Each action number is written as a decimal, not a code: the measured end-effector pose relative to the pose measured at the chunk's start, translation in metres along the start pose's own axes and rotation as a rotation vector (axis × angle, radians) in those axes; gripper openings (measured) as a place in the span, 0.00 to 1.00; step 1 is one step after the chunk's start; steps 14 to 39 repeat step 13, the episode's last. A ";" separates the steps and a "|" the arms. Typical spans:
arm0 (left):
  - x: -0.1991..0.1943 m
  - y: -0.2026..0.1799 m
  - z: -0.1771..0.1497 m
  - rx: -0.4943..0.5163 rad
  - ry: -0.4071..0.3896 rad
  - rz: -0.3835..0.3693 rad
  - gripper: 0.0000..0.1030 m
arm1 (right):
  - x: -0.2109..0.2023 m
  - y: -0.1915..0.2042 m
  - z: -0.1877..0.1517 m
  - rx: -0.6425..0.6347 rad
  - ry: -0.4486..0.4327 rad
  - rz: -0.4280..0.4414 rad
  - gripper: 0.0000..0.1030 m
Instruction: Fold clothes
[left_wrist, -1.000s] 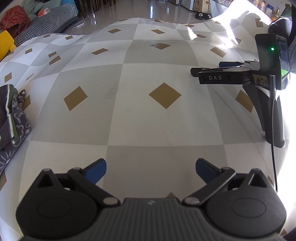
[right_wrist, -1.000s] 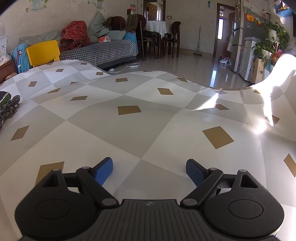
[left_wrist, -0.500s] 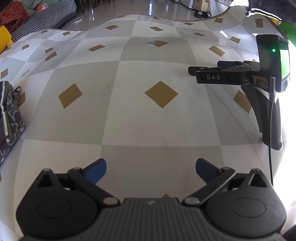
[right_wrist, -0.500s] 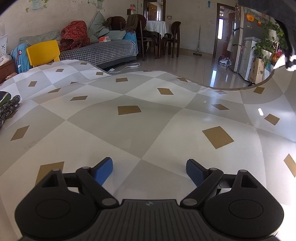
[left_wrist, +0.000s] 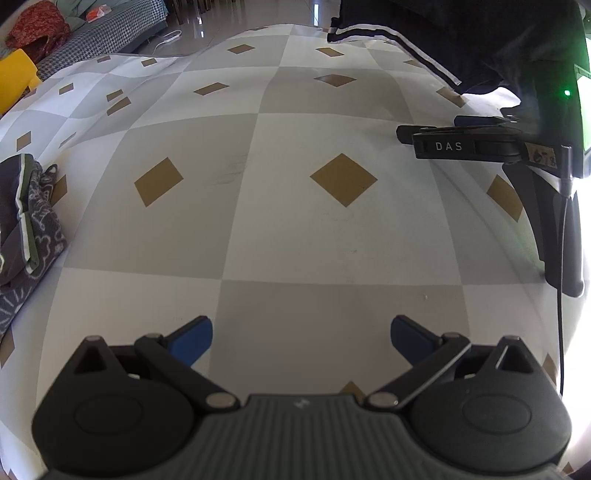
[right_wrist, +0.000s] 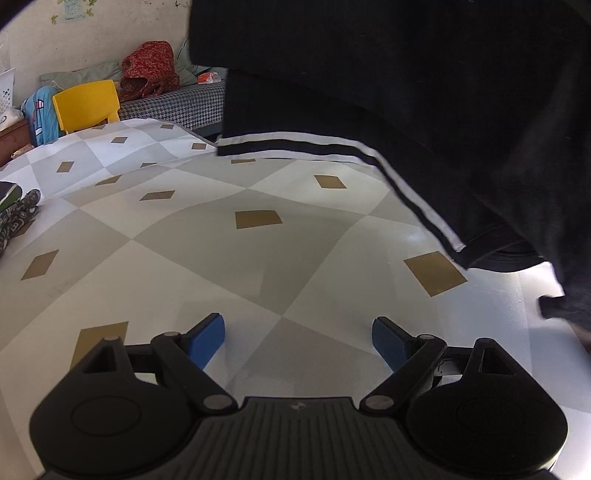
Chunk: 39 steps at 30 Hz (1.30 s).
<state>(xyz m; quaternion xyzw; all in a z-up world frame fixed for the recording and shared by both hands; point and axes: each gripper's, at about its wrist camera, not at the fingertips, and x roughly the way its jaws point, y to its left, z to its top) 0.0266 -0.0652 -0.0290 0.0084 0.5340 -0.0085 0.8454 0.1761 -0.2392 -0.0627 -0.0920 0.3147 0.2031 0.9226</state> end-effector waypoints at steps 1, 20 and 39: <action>0.000 0.001 0.000 -0.003 0.001 0.005 1.00 | 0.000 0.000 0.000 0.000 0.000 0.000 0.84; -0.002 0.009 -0.003 -0.011 0.000 0.016 1.00 | 0.001 0.001 -0.002 -0.002 0.005 0.004 0.89; -0.002 0.009 -0.003 -0.011 0.000 0.016 1.00 | 0.001 0.001 -0.002 -0.002 0.005 0.004 0.89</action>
